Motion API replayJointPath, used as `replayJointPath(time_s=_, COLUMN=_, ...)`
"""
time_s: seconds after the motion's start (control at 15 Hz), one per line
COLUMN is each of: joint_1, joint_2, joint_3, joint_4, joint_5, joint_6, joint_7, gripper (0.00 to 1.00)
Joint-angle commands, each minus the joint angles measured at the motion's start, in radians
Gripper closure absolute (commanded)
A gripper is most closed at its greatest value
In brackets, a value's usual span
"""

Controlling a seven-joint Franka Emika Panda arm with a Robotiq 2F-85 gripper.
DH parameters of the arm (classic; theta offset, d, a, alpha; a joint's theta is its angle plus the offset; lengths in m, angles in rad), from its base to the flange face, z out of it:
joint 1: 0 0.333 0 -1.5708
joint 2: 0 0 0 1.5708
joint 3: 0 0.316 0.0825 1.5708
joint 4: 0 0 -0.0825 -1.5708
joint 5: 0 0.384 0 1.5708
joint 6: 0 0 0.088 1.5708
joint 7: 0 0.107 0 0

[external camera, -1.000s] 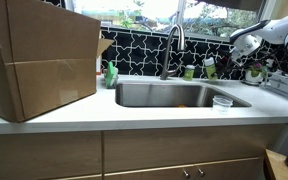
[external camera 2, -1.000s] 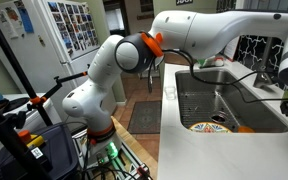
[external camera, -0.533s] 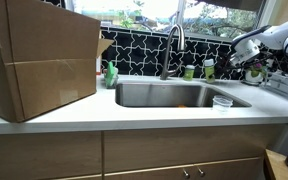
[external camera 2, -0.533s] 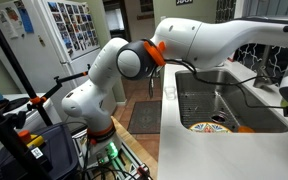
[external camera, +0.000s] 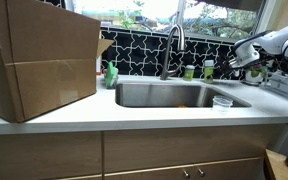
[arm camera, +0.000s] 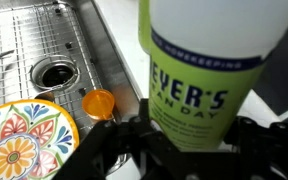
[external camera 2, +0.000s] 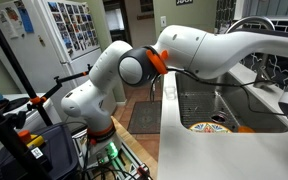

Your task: Pour out the contents from the right bottle into the sink

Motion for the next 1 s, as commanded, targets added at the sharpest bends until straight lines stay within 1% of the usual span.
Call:
replayJointPath(time_s=0.0, joint_1=-0.018, joint_2=0.039, joint_3=0.024, joint_4=0.035, joint_5=0.071, joint_6=0.030, joint_7=0.032, gripper=0.62)
replayJointPath(time_s=0.33, joint_1=-0.021, joint_2=0.067, joint_3=0.028, joint_4=0.050, joint_5=0.129, joint_6=0.055, joint_7=0.035, gripper=0.62)
replayJointPath(time_s=0.53, joint_1=-0.021, joint_2=0.081, joint_3=0.022, joint_4=0.064, joint_5=0.136, joint_6=0.057, joint_7=0.054, gripper=0.62)
replayJointPath(time_s=0.6, joint_1=-0.022, joint_2=0.084, joint_3=0.020, joint_4=0.070, joint_5=0.133, joint_6=0.053, joint_7=0.065, gripper=0.23)
replayJointPath(time_s=0.67, joint_1=-0.023, joint_2=0.086, joint_3=0.019, joint_4=0.074, joint_5=0.128, joint_6=0.048, joint_7=0.079, gripper=0.12)
replayJointPath(time_s=0.73, joint_1=-0.024, joint_2=0.088, joint_3=0.019, joint_4=0.077, joint_5=0.125, joint_6=0.044, joint_7=0.087, gripper=0.05)
replayJointPath(time_s=0.8, joint_1=-0.024, joint_2=0.090, joint_3=0.017, joint_4=0.080, joint_5=0.121, joint_6=0.046, joint_7=0.094, gripper=0.01)
replayJointPath(time_s=0.93, joint_1=-0.024, joint_2=0.091, joint_3=0.014, joint_4=0.086, joint_5=0.114, joint_6=0.043, joint_7=0.109, gripper=0.00)
